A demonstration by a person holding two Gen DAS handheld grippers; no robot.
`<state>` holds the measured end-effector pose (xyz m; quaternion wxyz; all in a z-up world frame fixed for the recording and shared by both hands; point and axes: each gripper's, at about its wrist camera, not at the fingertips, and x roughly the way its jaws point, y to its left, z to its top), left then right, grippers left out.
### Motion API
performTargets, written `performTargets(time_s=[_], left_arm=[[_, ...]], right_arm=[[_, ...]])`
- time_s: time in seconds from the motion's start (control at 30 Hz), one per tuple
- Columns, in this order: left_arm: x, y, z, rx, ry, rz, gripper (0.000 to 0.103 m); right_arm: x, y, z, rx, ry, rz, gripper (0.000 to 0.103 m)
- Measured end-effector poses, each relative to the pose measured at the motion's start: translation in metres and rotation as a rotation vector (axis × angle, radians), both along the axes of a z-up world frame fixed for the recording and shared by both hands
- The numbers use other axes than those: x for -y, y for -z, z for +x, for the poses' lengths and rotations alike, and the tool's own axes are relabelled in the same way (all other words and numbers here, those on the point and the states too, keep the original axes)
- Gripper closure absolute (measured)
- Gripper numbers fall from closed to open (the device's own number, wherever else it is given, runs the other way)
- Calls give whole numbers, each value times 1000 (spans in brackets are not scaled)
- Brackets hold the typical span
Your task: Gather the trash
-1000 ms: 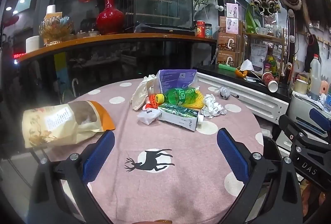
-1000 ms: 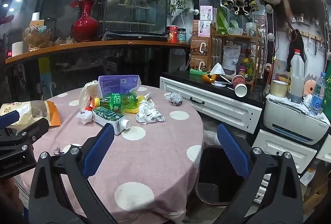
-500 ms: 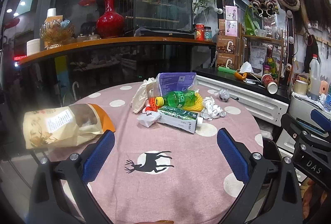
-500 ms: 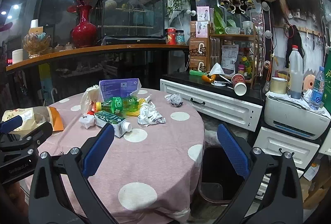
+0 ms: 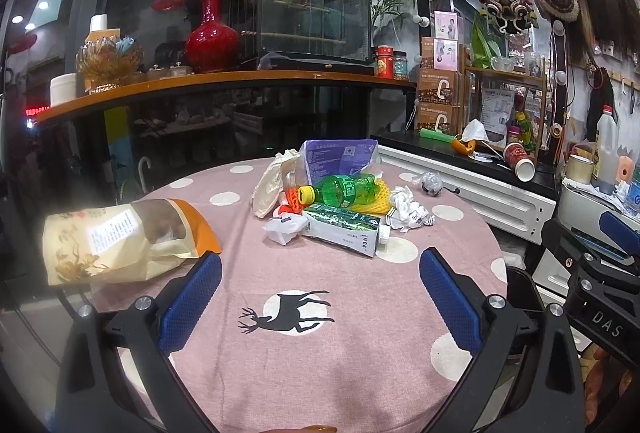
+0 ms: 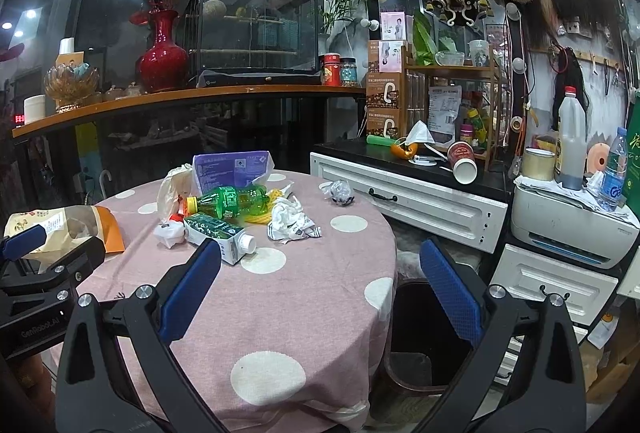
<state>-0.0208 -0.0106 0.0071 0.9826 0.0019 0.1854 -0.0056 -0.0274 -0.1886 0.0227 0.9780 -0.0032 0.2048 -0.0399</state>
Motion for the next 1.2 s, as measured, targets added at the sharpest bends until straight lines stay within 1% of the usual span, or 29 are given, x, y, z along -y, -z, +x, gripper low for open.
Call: performTargets(time_s=[1.2], left_arm=[[3,1,-1,-3,4,-4,5]], right_arm=[[1,1,0,-9,4,4,5]])
